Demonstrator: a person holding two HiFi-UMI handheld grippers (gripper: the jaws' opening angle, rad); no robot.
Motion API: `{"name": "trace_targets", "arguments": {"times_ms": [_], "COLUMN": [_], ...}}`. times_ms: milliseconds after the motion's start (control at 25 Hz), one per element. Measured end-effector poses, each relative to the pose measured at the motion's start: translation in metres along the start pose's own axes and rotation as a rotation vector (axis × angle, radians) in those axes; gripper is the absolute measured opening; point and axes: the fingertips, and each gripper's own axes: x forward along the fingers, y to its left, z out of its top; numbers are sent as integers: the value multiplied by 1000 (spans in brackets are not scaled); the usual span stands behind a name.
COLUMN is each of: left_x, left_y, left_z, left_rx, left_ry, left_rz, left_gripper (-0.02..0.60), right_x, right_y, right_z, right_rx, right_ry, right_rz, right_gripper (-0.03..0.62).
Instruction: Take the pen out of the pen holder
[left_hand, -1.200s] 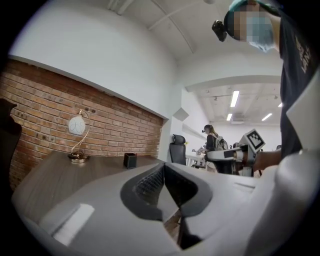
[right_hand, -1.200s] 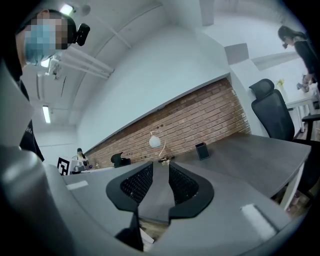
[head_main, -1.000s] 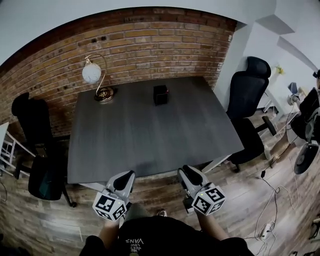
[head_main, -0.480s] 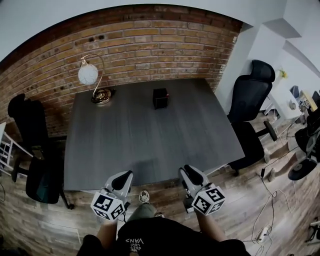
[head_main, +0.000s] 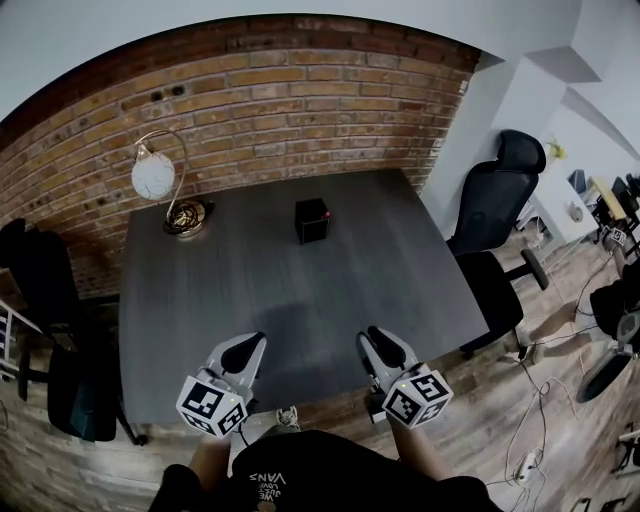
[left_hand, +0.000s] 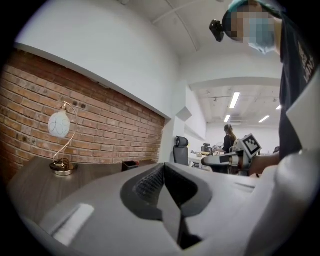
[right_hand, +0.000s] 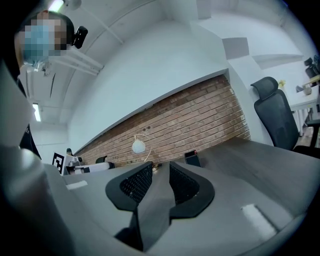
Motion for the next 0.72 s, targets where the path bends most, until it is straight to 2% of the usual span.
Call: {"name": "trace_targets", "arguments": {"times_ms": [400, 720], "left_x": [49, 72], "left_y": [55, 75], "left_z": [34, 24], "left_rx": [9, -25], "left_ry": [-14, 17], "left_rz": [-80, -57], "left_gripper": [55, 54], "right_x": [65, 101], "right_y": [-17, -40], "right_z": [20, 39], "right_rx": [-4, -40], "right_ry": [-26, -23], "right_rz": [-58, -49], "right_gripper": [84, 84]}}
